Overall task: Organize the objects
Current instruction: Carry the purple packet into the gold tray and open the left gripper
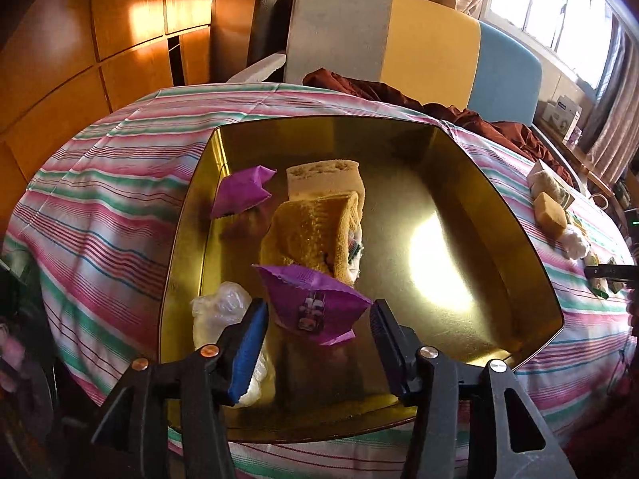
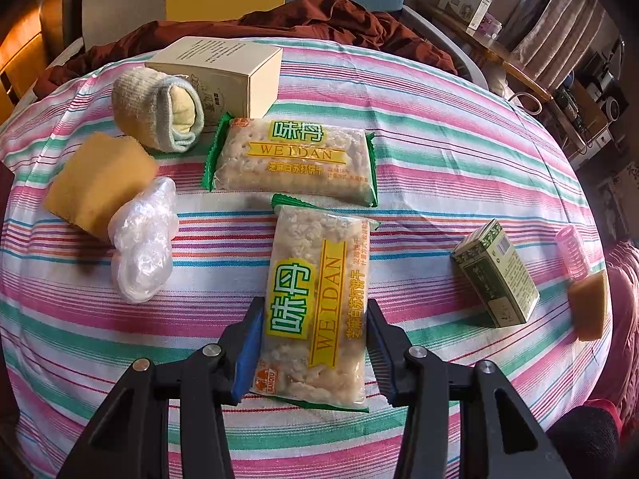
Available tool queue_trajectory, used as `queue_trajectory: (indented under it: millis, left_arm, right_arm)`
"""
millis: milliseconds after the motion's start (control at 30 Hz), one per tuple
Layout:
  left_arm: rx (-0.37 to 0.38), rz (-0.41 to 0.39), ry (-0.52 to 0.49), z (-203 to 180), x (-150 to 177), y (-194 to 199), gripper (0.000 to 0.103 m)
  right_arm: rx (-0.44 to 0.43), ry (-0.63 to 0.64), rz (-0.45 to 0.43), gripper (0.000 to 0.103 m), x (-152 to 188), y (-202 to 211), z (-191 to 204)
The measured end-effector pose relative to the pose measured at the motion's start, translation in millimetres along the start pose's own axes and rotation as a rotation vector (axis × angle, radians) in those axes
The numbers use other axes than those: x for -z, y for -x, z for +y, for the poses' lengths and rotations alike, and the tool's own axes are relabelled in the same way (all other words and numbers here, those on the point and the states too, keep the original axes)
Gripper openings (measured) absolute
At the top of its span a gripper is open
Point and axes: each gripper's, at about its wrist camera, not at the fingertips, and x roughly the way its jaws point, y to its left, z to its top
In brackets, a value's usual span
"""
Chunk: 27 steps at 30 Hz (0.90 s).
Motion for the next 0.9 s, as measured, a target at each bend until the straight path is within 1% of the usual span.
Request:
queue_trajectory:
  millis: [167, 300, 433, 600, 767, 900]
  left_arm:
    - [-0.010, -0.046, 0.018, 1.5, -3.3, 13.0, 0.055]
    - [-0.017, -0.099, 0.026, -0.4, -9.8, 29.5, 0.060]
    - [-0.011, -0.129, 0.018, -4.0, -14.3, 41.9, 0.063]
    - [0.003, -0.140, 0.005, -11.1, -14.5, 48.6, 0.063]
    - [0.017, -0.130, -0.007, -18.9, -11.2, 48.0, 0.064]
    - [0.023, -0.122, -0.013, -22.9, -8.5, 46.1, 0.064]
  right_arm:
    - [0.002, 0.001, -0.002, 0.048, -0.3, 0.2, 1.0]
    - [-0.010, -0.006, -0.009, 0.048, 1.0, 3.3, 0.8]
    - [-0.021, 0.004, -0.021, 0.048, 3.4, 8.5, 6.0]
    - [-0.035, -0.019, -0.039, 0.048, 3.1, 14.6, 2.7]
    - [-0.075, -0.041, -0.099, 0.048, 1.4, 28.4, 1.5]
    - [-0.098, -0.045, -0.129, 0.048, 0.7, 35.6, 2.4]
